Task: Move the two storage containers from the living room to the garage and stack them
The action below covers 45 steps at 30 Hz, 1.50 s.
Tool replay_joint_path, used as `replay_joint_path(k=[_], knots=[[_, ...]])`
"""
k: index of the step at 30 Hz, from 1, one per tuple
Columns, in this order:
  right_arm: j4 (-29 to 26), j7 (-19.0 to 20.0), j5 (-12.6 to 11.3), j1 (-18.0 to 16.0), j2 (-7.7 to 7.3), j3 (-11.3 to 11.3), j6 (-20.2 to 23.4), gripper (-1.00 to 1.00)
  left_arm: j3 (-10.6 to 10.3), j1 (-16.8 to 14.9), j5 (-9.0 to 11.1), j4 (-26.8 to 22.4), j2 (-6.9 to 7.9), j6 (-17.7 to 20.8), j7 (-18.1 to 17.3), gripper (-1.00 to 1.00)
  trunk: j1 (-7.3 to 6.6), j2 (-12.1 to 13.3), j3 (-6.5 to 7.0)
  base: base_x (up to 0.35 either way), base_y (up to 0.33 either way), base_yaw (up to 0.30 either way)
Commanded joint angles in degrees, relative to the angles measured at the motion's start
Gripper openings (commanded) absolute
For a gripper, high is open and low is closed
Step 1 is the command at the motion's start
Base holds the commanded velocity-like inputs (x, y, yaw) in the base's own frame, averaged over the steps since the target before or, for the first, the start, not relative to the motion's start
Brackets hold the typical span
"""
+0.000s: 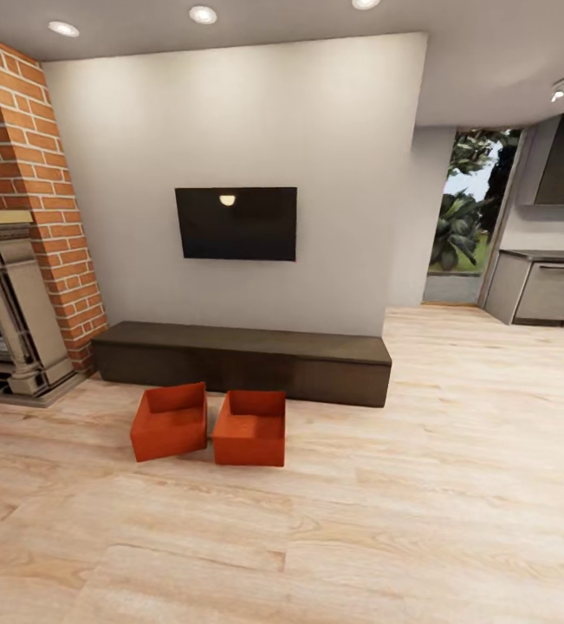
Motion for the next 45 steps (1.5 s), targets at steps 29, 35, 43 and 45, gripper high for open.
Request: replay_joint_path(k=[29,35,43,45], knots=[[0.2,-0.3,-0.1,-0.1,0.10,0.3,-0.6,1.00,0.0,0.0,0.3,0.0,0.07,0.0,0.0,1.00,0.03,0.0,-0.05,0.322,0.140,-0.043],[0.2,-0.2,-0.1,-0.1,0.09,0.3,-0.6,1.00,0.0,0.0,0.3,0.0,0.07,0.0,0.0,1.00,0.03,0.0,-0.05,0.322,0.132,-0.030],[0.2,-0.2,-0.1,-0.1,-0.03,0.4,-0.5,1.00,0.0,0.0,0.3,0.0,0.08,0.0,0.0,1.00,0.03,0.0,-0.05,0.322,0.131,-0.002],[0.2,-0.2,-0.2,-0.1,0.01,0.5,-0.4,1.00,0.0,0.0,0.3,0.0,0.07,0.0,0.0,1.00,0.03,0.0,-0.05,0.322,0.131,0.000]])
